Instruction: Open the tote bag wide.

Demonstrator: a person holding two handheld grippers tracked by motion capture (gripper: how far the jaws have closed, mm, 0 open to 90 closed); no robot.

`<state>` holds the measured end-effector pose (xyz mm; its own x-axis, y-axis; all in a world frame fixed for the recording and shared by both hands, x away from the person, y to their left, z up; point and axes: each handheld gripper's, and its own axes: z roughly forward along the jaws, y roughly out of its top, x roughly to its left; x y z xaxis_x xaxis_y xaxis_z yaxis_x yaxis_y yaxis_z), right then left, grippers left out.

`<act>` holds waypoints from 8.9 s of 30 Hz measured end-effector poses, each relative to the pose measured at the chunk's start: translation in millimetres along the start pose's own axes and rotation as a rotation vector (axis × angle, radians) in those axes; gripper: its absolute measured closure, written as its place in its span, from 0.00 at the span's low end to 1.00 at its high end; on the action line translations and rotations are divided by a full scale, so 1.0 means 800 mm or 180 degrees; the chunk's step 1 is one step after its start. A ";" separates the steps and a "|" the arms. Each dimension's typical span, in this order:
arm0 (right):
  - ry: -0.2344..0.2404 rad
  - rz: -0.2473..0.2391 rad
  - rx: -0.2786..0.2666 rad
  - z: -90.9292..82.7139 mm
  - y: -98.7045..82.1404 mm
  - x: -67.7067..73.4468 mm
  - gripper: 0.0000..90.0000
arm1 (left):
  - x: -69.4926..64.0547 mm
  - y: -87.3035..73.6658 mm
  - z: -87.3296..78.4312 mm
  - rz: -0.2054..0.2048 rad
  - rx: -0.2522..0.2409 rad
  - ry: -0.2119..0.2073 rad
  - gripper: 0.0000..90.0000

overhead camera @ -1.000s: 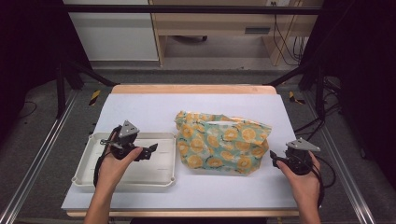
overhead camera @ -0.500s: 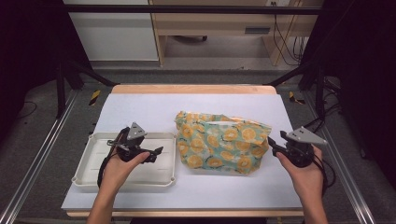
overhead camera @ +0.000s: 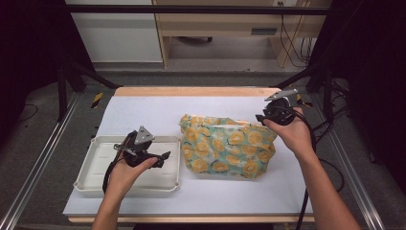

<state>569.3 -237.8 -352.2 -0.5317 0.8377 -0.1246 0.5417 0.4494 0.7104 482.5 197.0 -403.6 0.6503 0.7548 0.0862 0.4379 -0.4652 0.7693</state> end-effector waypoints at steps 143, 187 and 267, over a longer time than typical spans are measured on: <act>0.1027 -0.0930 -0.0315 -0.026 -0.047 0.188 0.56 | -0.100 -0.008 0.005 0.0961 -0.0167 -0.0348 0.97; 0.1299 -0.0841 -0.0124 -0.012 -0.160 0.226 1.00 | -0.073 -0.003 -0.021 0.0696 -0.0402 -0.0047 0.74; 0.0936 -0.0924 -0.0323 -0.031 -0.123 0.137 1.00 | -0.133 0.042 0.039 0.1294 0.0061 -0.0620 0.45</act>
<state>441.7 -198.0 -418.5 -0.8238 0.5501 -0.1369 0.2831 0.6085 0.7414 447.0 86.6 -406.7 0.8758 0.4086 0.2567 0.1329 -0.7157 0.6856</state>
